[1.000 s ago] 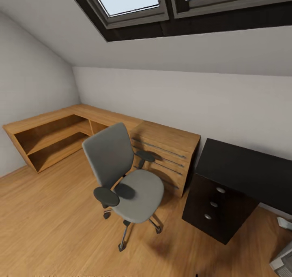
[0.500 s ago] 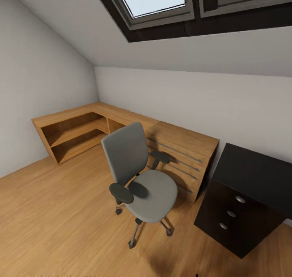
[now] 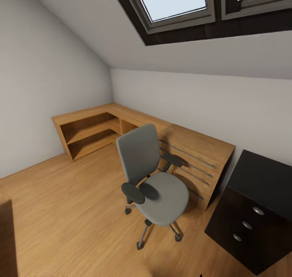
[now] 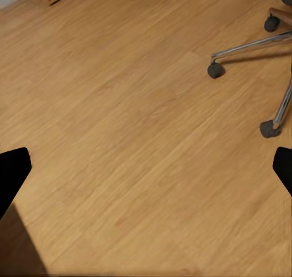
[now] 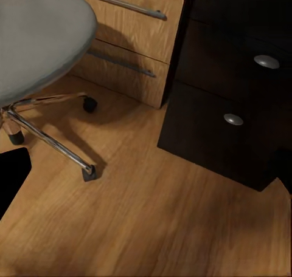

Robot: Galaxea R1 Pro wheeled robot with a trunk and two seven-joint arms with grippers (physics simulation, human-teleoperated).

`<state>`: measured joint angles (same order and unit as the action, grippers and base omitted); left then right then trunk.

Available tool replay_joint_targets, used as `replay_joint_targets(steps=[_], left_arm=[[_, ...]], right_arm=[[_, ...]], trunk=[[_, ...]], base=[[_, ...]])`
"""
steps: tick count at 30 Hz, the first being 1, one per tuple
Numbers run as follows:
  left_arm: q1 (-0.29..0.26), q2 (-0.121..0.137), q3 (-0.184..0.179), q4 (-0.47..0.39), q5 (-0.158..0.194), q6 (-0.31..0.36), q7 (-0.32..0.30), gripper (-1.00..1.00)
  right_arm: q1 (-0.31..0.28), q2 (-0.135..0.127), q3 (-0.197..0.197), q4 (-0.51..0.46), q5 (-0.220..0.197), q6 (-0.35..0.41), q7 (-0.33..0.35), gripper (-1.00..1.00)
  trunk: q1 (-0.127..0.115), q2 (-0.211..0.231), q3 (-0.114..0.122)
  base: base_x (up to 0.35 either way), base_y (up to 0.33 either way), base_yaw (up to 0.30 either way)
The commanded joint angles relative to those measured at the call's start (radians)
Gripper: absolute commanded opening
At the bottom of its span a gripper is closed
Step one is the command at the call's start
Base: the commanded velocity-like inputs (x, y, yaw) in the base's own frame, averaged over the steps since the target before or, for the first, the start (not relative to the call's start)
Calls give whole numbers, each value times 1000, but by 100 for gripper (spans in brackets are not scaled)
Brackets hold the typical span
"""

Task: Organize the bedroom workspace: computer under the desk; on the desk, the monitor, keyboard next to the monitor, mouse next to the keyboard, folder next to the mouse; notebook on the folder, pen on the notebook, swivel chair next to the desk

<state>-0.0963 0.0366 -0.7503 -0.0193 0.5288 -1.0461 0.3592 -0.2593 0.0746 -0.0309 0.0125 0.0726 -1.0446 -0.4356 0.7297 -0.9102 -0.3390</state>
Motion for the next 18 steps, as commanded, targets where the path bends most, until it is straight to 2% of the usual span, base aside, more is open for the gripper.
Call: replay_joint_targets(steps=[1, 18], left_arm=[[0, 0, -9, -1, 5, -1, 5, 100], [0, -4, -9, -1, 4, -1, 0, 100]], right_arm=[[-1, 0, -2, 1, 9, -3, -11, 100], [-1, 2, 0, 0, 9, -3, -59, 100]], trunk=[[0, -1, 0], [0, -1, 22]], base=[[0, 0, 178], [0, 0, 191]])
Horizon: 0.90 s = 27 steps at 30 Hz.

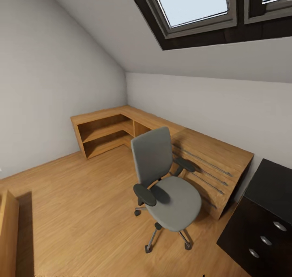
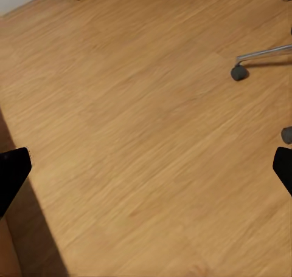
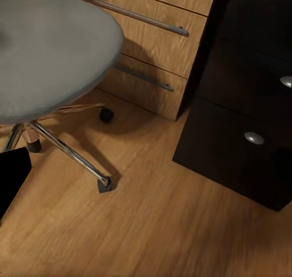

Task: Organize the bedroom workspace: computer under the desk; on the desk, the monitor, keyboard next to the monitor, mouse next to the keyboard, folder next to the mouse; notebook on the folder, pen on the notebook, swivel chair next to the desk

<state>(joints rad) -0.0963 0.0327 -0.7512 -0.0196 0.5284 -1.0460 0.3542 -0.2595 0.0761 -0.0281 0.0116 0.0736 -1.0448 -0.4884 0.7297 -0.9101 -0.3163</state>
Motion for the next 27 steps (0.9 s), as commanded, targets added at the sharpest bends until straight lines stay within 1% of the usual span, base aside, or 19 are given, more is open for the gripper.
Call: replay_joint_targets(steps=[1, 5, 8, 13, 17, 27], left_arm=[[0, -1, -8, -1, 5, -1, 6, 100], [0, -4, -8, -1, 5, 10, 5, 100], [0, -6, -9, -2, 4, 40, 3, 100], [0, -10, -9, -2, 4, 69, 2, 100], [0, -14, -8, -2, 4, 76, 2, 100], [0, -17, -8, -2, 4, 77, 2, 100]], right_arm=[[-1, 1, -3, 1, 8, -2, -8, 100], [-1, 2, -3, 1, 8, -2, -14, 100], [-1, 1, -3, 2, 9, -2, -14, 100], [-1, 1, -3, 4, 9, -2, -9, 100], [-1, -2, -4, 4, 7, -2, -2, 100], [-1, -4, -4, 4, 6, -2, -1, 100]], trunk=[[0, -1, 0], [0, -1, 4], [0, -1, 6], [0, -1, 7], [0, -1, 8], [0, -1, 12]], base=[[0, 0, 205], [0, 0, 214], [0, 0, 199], [0, 0, 80], [0, 0, 62], [0, 0, 221]])
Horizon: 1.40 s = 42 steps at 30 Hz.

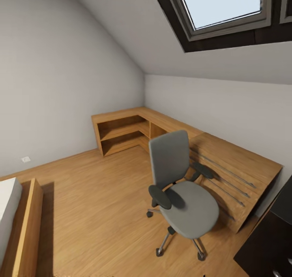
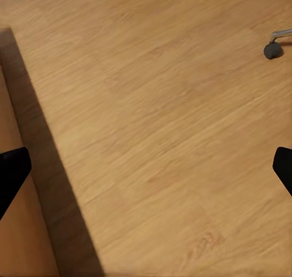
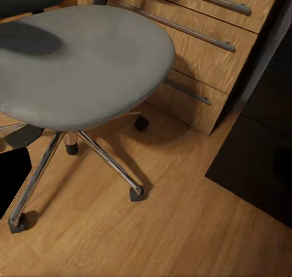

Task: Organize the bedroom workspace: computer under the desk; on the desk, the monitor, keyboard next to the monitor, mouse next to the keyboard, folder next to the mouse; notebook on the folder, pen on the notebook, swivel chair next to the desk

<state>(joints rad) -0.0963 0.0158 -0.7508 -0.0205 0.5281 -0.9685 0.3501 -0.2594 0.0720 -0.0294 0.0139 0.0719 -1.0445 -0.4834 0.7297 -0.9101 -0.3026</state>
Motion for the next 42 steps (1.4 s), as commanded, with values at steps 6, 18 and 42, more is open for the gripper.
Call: replay_joint_targets(steps=[6, 18, 42], left_arm=[[0, -1, -9, -1, 4, -1, 6, 100], [0, -12, -10, -1, 4, 2, 12, 100], [0, -16, -10, -1, 4, 2, 6, 100]], right_arm=[[-1, 1, -3, 1, 9, -3, -6, 100], [-1, 2, -3, 0, 9, -3, -6, 100], [-1, 1, -4, 0, 22, -3, -4, 100]], trunk=[[0, -1, 2], [0, -1, 8], [0, -1, 25]], base=[[0, 0, 247], [195, 0, 258], [76, 0, 253]])
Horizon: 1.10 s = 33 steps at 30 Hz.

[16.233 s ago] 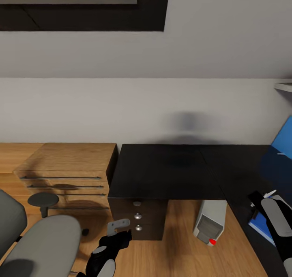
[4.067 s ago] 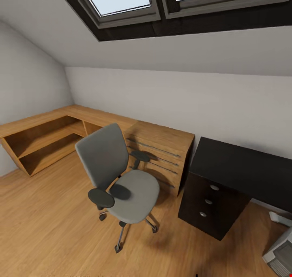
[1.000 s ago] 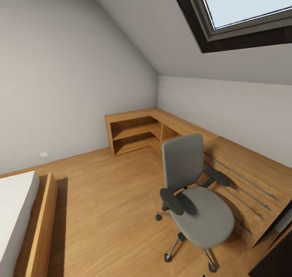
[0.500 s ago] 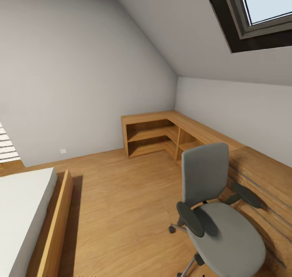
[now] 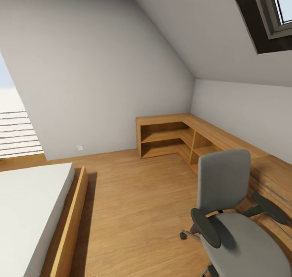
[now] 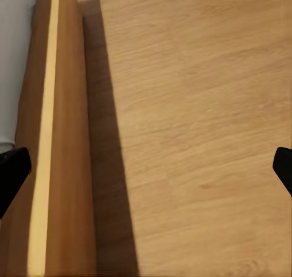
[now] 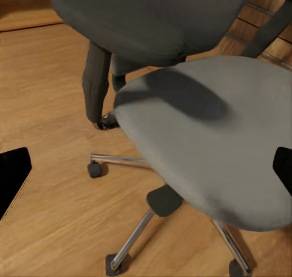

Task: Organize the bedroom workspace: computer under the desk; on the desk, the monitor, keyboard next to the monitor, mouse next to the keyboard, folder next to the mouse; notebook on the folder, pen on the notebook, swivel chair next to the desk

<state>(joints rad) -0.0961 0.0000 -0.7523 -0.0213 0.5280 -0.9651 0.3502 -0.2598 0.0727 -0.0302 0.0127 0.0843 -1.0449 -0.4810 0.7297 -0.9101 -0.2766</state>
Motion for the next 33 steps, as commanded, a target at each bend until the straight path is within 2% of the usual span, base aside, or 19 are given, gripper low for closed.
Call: replay_joint_targets(steps=[1, 14, 24, 33], left_arm=[[-1, 0, -9, 0, 4, -1, 6, 100], [-1, 0, -8, 0, 4, -1, 6, 100], [-1, 0, -7, 0, 4, 0, 6, 100], [-1, 0, -7, 0, 4, 0, 6, 100]], right_arm=[[-1, 0, -3, 1, 10, -2, -7, 100], [-1, -3, -4, 1, 12, -2, -3, 100], [-1, -3, -3, 2, 12, -2, -1, 100], [-1, -3, -2, 2, 12, -2, -1, 100]], trunk=[[0, -1, 0], [0, -1, 16], [0, -1, 29], [0, -1, 32]], base=[[0, 0, 225], [35, 10, 164], [278, 124, 128], [298, 155, 35]])
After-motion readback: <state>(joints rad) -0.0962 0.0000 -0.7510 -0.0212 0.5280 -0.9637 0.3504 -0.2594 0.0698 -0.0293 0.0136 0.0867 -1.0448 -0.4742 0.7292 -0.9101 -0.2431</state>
